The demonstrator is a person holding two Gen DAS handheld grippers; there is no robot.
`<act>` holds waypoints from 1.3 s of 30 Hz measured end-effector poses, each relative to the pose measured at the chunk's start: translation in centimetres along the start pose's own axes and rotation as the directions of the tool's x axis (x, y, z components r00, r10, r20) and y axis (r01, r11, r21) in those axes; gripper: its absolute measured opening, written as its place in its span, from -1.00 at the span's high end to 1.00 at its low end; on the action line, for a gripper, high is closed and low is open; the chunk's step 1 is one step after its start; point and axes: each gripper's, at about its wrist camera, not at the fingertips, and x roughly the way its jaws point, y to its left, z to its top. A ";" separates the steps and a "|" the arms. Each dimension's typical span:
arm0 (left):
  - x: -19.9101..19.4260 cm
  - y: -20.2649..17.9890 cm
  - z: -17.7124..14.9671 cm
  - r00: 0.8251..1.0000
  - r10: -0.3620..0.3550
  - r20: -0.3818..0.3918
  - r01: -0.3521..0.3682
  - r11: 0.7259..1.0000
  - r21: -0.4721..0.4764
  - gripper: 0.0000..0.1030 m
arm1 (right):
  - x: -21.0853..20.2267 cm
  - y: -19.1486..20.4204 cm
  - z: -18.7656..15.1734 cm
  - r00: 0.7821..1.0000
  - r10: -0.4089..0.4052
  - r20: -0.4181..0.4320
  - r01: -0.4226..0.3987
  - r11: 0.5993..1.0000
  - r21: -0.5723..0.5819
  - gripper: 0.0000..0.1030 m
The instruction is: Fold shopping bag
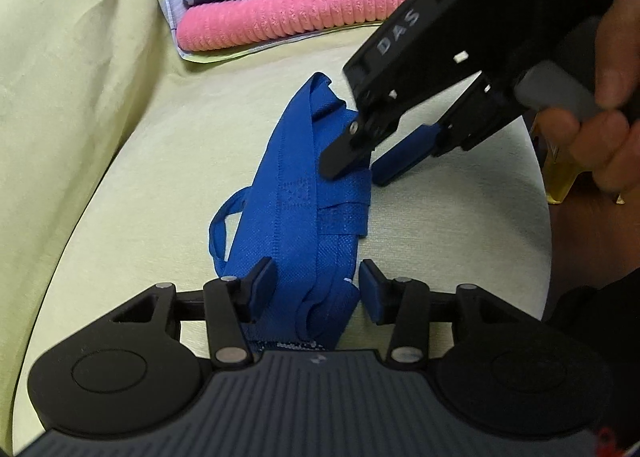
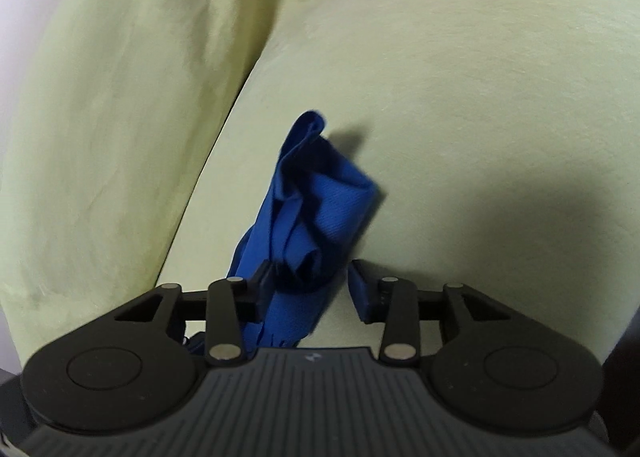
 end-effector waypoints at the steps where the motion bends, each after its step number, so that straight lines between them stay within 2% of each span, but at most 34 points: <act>1: 0.0 0.0 0.0 1.000 -0.002 0.002 0.002 1.000 -0.002 0.03 | 0.1 -0.2 0.1 1.000 0.010 -0.003 -0.010 1.000 0.014 0.22; 8: 0.1 0.2 -0.1 1.000 -0.009 0.008 0.009 1.000 -0.006 0.02 | 1.7 1.2 -0.4 0.999 -0.020 0.031 0.022 0.999 -0.037 0.12; 12: 0.2 0.2 -0.2 1.000 -0.013 0.015 0.013 1.000 -0.010 0.01 | 1.8 1.3 -1.0 0.997 -0.003 0.074 0.006 0.999 -0.036 -0.07; 16: 0.3 0.2 -0.3 1.000 -0.018 0.024 0.018 1.000 -0.017 0.01 | 1.5 0.9 -1.8 0.993 -0.007 0.116 0.008 1.000 -0.009 0.10; 18: 0.4 0.3 -0.3 0.999 -0.022 0.028 0.023 1.000 -0.019 0.01 | 1.5 0.7 -2.4 0.992 -0.005 0.126 0.006 1.000 -0.009 0.08; 21: 0.3 0.3 -0.4 0.999 -0.029 0.031 0.029 0.999 -0.019 0.00 | 2.6 1.6 -2.9 0.989 -0.007 0.146 0.020 0.996 -0.092 -0.11; 22: 0.3 0.3 -0.3 0.999 -0.029 0.031 0.030 0.999 -0.020 -0.01 | 2.9 1.9 -3.0 0.988 -0.008 0.155 0.027 0.993 -0.119 -0.11; 28: 0.3 0.3 -0.3 0.999 -0.029 0.034 0.030 0.999 -0.027 -0.02 | 3.6 2.9 -3.7 0.985 -0.040 0.170 0.075 0.976 -0.203 -0.02; 39: 0.2 0.1 -0.2 0.999 -0.029 0.029 0.030 0.999 -0.029 -0.03 | 3.8 2.4 -3.6 0.992 -0.042 0.116 0.061 0.983 -0.174 0.09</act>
